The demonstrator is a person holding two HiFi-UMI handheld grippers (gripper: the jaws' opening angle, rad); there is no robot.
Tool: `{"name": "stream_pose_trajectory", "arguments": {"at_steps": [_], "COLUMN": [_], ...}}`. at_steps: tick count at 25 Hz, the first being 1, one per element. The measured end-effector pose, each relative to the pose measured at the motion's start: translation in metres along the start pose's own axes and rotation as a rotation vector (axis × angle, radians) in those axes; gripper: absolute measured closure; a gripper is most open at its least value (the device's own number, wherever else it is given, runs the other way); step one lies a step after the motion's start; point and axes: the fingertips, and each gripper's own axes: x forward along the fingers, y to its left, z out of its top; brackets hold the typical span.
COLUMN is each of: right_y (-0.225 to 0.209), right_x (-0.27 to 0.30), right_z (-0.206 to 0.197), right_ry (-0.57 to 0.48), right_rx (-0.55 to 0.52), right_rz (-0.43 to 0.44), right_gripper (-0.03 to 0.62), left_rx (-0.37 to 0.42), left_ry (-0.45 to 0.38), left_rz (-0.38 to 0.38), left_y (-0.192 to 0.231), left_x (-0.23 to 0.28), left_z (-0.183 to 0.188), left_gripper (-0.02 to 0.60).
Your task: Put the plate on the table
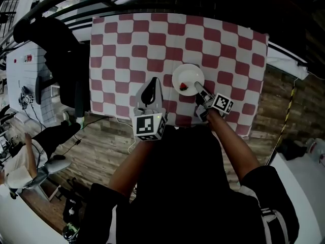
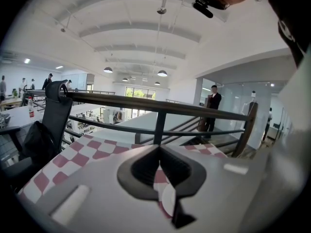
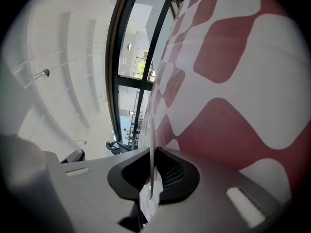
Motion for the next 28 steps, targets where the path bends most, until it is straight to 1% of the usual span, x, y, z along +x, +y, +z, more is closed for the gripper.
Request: {"name": "stream_pose_trajectory", "arguments": {"at_steps": [3, 9, 11, 14, 18, 21, 23, 26, 28], "right_y": [-0.004, -0.012, -0.015, -0.015, -0.016, -0.020, -0.022, -0.021, -0.019], "right_x": [-0.002, -0.003, -0.003, -0.004, -0.006, -0.008, -0.010, -0.012, -0.013], "right_z": [-0.001, -0.002, -0.003, -0.006, -0.009, -0.012, -0.014, -0.016, -0.018], "right_ry": [0.001, -0.004, -0.008, -0.021, -0.018, -0.012, -0.010, -0.012, -0.018], "right_rx": [0.013, 0.005, 0.026, 0.097, 0.100, 0.107, 0.114, 0.096, 0.085], "right_rz": [-0.021, -0.075, -0.094, -0.105, -0.139, -0.170, -0.185, -0.205, -0.209], "right_gripper": [0.576, 0.572, 0.574, 0.572, 0.569, 0.540, 0.487, 0.460, 0.450], "left_rx": [-0.004, -0.022, -0.027, -0.047, -0.060, -0.057, -0.056, -0.055, -0.033], "left_ry": [-0.003, -0.016, -0.015, -0.020, -0.024, -0.031, -0.033, -0.033, -0.035], "left_rz": [0.001, -0.030, -0.036, -0.046, -0.049, -0.049, -0.045, -0.040, -0.048], "left_y": [0.000, 0.000, 0.000, 0.001, 0.002, 0.003, 0.004, 0.007, 0.005], "left_x": [-0.002, -0.008, -0.012, -0.017, -0.022, -0.027, -0.030, -0.037, -0.041], "left_z": [0.002, 0.001, -0.001, -0.001, 0.000, 0.002, 0.000, -0.002, -0.001], "left_gripper": [0.572, 0.572, 0.572, 0.572, 0.572, 0.572, 0.572, 0.572, 0.572]}}
